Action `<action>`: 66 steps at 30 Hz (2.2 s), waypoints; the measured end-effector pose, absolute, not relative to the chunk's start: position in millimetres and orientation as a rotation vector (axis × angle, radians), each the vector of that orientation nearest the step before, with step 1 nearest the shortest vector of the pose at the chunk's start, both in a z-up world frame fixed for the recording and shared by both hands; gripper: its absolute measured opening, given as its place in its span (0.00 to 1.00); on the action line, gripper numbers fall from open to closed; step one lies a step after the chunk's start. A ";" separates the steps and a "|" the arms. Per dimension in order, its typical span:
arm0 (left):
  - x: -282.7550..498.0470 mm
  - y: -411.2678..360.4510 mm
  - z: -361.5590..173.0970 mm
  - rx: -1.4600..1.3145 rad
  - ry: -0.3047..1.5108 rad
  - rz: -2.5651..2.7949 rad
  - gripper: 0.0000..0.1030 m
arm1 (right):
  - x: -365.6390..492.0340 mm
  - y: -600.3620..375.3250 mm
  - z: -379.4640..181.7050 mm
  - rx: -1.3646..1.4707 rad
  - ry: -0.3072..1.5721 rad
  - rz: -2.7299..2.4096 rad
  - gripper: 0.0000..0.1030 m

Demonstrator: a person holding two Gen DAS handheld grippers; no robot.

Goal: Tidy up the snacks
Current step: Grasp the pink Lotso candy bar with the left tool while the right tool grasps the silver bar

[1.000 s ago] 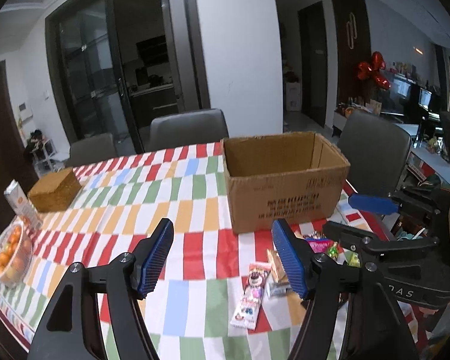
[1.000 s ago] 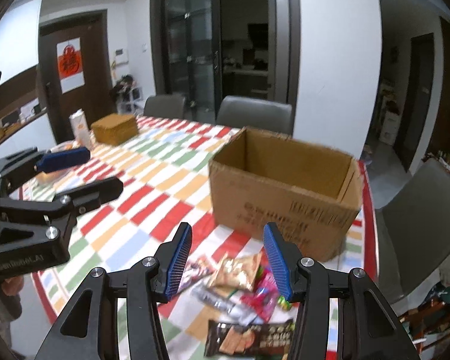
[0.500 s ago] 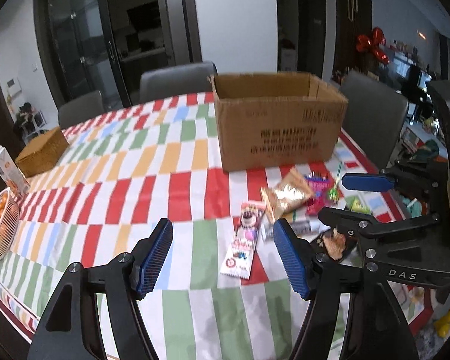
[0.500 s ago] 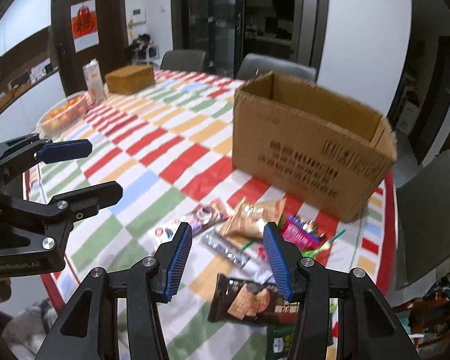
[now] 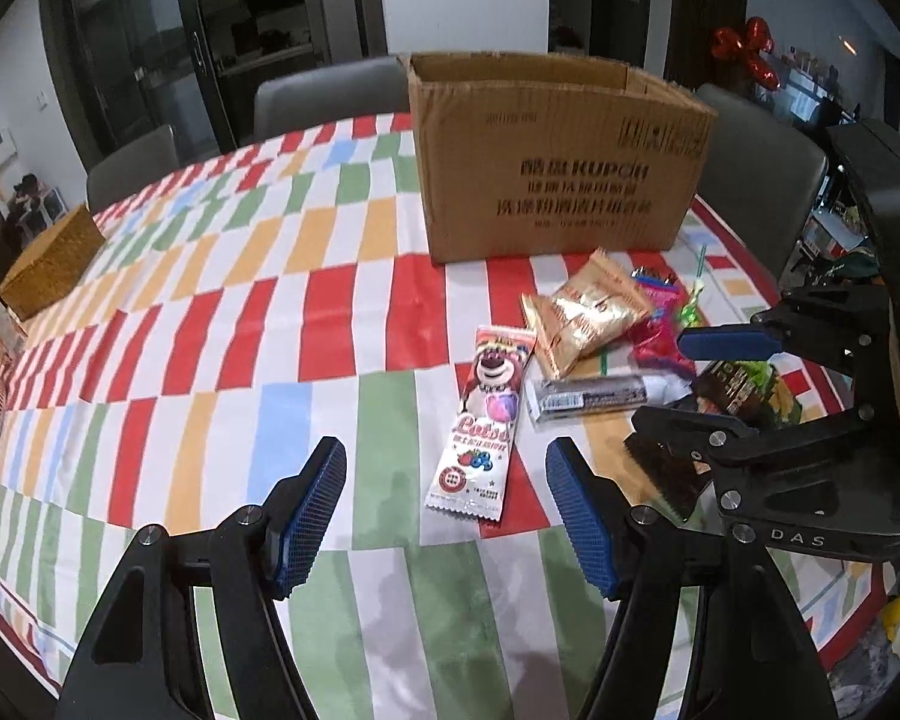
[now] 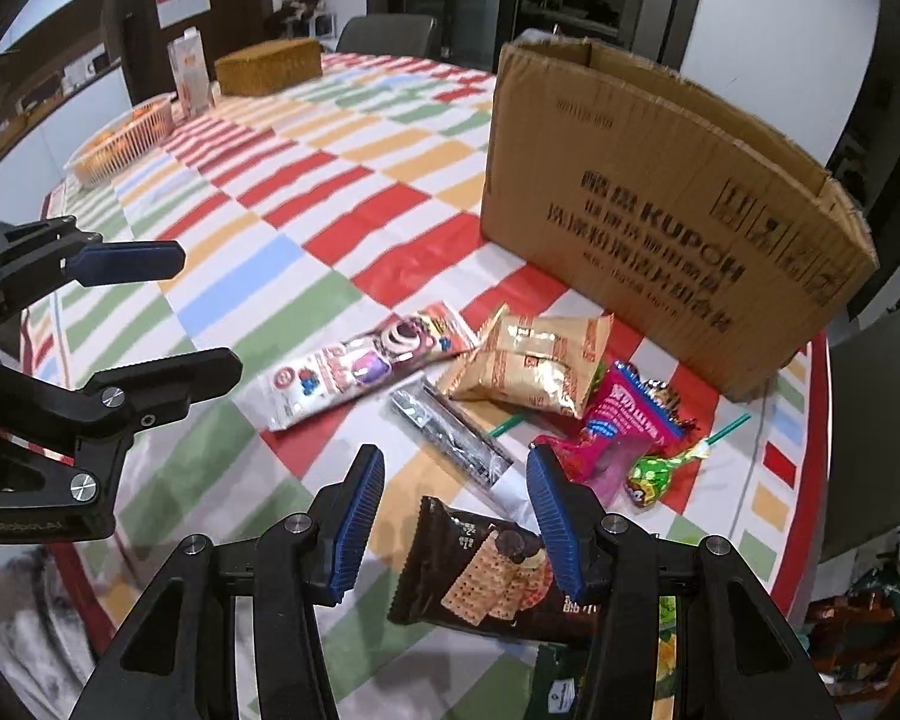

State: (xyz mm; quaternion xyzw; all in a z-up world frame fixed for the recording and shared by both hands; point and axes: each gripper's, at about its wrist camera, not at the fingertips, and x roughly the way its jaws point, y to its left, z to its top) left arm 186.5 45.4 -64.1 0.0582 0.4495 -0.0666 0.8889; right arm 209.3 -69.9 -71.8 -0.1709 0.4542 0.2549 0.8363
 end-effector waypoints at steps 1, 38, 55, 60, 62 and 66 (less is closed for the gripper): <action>187.6 45.7 -66.7 0.119 0.938 -0.140 0.67 | 211.1 -69.0 -74.9 -0.366 0.969 0.541 0.49; 262.4 34.5 -128.7 0.079 1.090 -0.231 0.53 | 262.9 -62.7 -119.6 -0.314 1.063 0.538 0.35; 270.2 25.6 -128.6 0.082 1.087 -0.235 0.23 | 260.8 -57.8 -119.0 -0.283 1.055 0.572 0.20; 255.0 31.4 -114.5 0.060 1.045 -0.199 0.22 | 253.8 -58.9 -109.1 -0.251 1.027 0.571 0.19; 249.0 33.9 -105.8 0.050 1.023 -0.190 0.22 | 251.1 -59.6 -103.8 -0.245 1.009 0.569 0.19; 238.1 37.6 -87.9 0.042 0.976 -0.176 0.22 | 245.6 -61.4 -91.1 -0.226 0.964 0.557 0.19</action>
